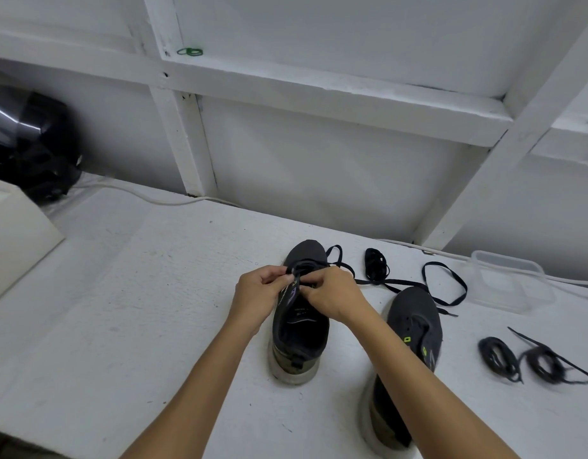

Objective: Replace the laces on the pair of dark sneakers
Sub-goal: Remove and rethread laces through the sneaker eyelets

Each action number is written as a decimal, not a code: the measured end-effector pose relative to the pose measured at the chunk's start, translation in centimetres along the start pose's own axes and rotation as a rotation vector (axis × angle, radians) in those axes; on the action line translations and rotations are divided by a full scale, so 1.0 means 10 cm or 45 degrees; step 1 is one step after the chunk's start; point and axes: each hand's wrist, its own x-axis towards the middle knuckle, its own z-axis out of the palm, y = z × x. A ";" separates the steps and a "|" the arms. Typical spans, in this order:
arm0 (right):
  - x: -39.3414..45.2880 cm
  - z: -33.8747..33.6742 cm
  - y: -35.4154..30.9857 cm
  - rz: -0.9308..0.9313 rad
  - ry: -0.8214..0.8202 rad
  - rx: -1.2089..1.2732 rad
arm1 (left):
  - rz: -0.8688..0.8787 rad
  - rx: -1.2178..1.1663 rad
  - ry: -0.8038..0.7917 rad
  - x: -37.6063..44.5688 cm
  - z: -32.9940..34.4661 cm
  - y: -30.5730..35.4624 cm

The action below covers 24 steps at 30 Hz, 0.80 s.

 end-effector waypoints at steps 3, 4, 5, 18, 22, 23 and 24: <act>-0.01 0.01 -0.01 0.017 0.009 -0.001 | 0.019 0.076 -0.018 -0.02 0.00 0.00; -0.01 0.01 -0.02 0.020 0.015 0.001 | 0.038 0.136 -0.013 -0.03 0.00 0.01; -0.01 0.02 -0.02 0.025 0.025 0.013 | 0.060 0.211 -0.010 -0.03 0.00 0.01; -0.02 -0.08 -0.02 0.122 0.025 0.271 | -0.003 0.399 -0.257 -0.27 -0.03 0.07; -0.04 -0.19 -0.05 0.170 -0.048 0.405 | -0.064 0.488 -0.421 -0.32 0.01 0.20; -0.05 -0.22 -0.06 0.167 -0.058 0.431 | -0.058 0.554 -0.446 -0.32 0.03 0.20; -0.05 -0.26 -0.07 0.151 -0.079 0.428 | -0.056 0.606 -0.443 -0.33 0.05 0.22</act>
